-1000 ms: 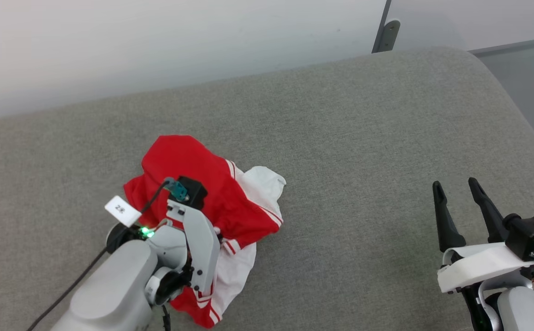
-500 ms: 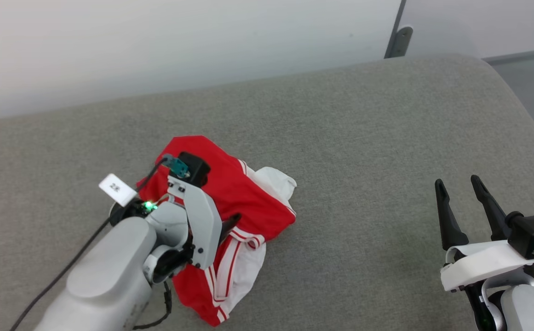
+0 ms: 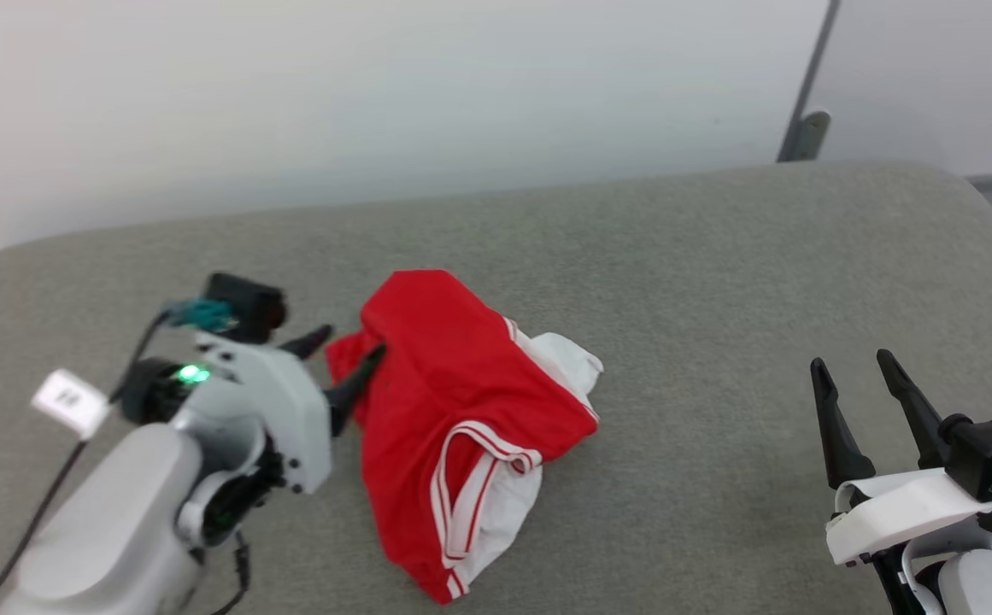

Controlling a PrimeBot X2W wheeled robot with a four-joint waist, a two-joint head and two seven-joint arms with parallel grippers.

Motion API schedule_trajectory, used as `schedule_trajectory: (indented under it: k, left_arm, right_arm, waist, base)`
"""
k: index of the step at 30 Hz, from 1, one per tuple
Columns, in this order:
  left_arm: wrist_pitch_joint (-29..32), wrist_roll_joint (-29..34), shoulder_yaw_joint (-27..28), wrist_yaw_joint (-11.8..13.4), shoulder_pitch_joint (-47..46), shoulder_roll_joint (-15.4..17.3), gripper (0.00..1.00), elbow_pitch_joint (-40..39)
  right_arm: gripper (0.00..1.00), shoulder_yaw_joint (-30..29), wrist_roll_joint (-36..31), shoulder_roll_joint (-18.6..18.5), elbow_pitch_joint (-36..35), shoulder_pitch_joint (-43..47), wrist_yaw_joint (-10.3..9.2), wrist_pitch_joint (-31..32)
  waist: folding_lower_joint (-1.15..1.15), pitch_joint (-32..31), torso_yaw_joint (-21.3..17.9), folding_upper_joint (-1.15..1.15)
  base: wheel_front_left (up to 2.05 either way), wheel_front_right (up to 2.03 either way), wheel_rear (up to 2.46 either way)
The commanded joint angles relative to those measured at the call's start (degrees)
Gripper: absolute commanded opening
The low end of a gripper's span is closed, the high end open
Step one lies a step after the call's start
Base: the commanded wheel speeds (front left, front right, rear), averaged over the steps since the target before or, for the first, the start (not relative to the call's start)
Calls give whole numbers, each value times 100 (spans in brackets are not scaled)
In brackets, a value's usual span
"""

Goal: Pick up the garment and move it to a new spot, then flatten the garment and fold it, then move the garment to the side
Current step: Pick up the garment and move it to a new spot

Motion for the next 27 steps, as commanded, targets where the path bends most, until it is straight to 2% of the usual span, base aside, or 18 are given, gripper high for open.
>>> schedule_trajectory:
  k: [1, 13, 21, 27]
  left_arm:
    - [-117, -23, 73, 51, 143, 75, 100, -71]
    - [-1810, -77, 1057, 509, 1380, 720, 100, -594]
    - [-2647, -130, 1499, 785, 2238, 868, 100, -916]
    - [-2963, -215, 1776, 967, 2677, 895, 100, -1086]
  right_arm:
    - [100, 5, -10, -29, -28, 60, -8, 17]
    - [100, -129, -44, -32, -113, 280, -8, 45]
    - [100, -318, -67, -12, -191, 449, -8, 41]
    - [100, -416, -125, 37, -244, 509, -8, 57]
  waist:
    - [0, -163, 197, 0]
    - [0, -360, 633, 0]
    - [0, -388, 881, 0]
    - [0, -396, 998, 0]
  base:
    - [0, 0, 0]
    - [0, 0, 0]
    - [0, 0, 0]
    - [0, 0, 0]
